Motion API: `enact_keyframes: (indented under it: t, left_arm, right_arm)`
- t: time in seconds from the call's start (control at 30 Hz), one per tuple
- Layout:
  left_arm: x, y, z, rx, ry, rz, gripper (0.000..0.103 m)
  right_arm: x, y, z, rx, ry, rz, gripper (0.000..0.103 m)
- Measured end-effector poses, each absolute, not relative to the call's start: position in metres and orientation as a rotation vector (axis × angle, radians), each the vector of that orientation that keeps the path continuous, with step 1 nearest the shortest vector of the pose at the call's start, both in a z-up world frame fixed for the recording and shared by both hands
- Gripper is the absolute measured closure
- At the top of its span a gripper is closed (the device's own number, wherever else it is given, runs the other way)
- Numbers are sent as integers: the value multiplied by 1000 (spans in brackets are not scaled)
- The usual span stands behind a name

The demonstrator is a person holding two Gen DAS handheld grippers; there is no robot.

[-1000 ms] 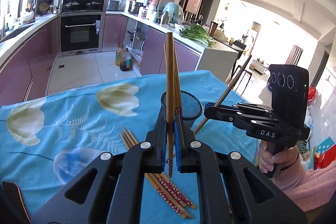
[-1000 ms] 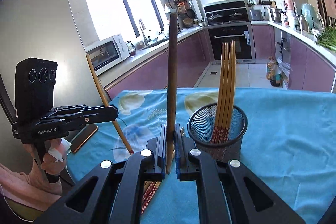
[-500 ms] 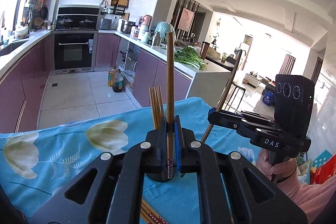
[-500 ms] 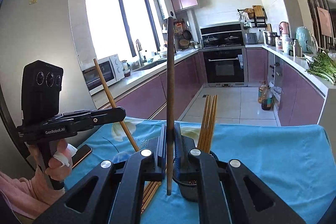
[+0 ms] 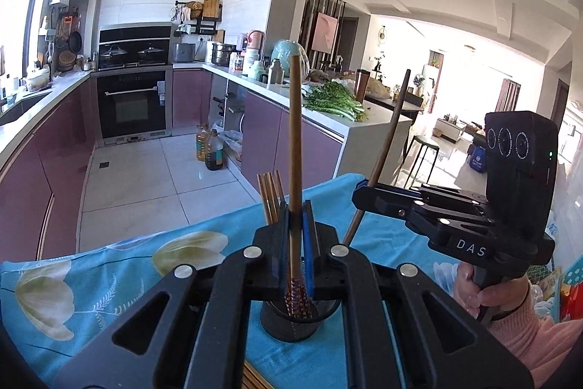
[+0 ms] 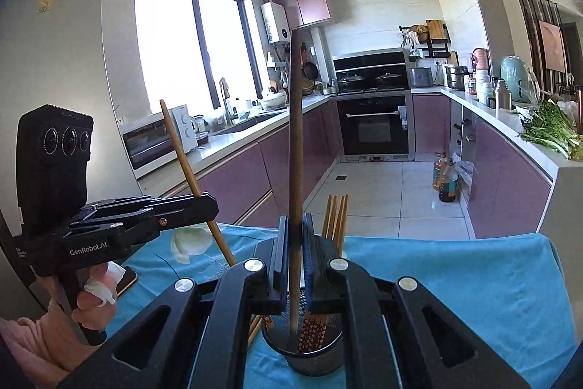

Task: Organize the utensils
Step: 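Lower the left tool's chopstick into the mesh cup while the right tool inserts its own, then open the left tool to release its chopstick while the right tool releases its own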

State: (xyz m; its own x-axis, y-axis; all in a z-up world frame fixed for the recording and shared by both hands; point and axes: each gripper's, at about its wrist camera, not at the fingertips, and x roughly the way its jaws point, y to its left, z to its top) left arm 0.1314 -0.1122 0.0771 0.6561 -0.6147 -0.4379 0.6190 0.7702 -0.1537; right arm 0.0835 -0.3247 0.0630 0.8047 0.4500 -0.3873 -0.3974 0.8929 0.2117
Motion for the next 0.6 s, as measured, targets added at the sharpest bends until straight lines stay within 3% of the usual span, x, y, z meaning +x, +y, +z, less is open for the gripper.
enact_keyframes:
  t: [0.6]
  left_arm:
    - [169,-129,13,113,762,-727,96]
  right_arm:
    - [119,-310,10,82,695,428,96]
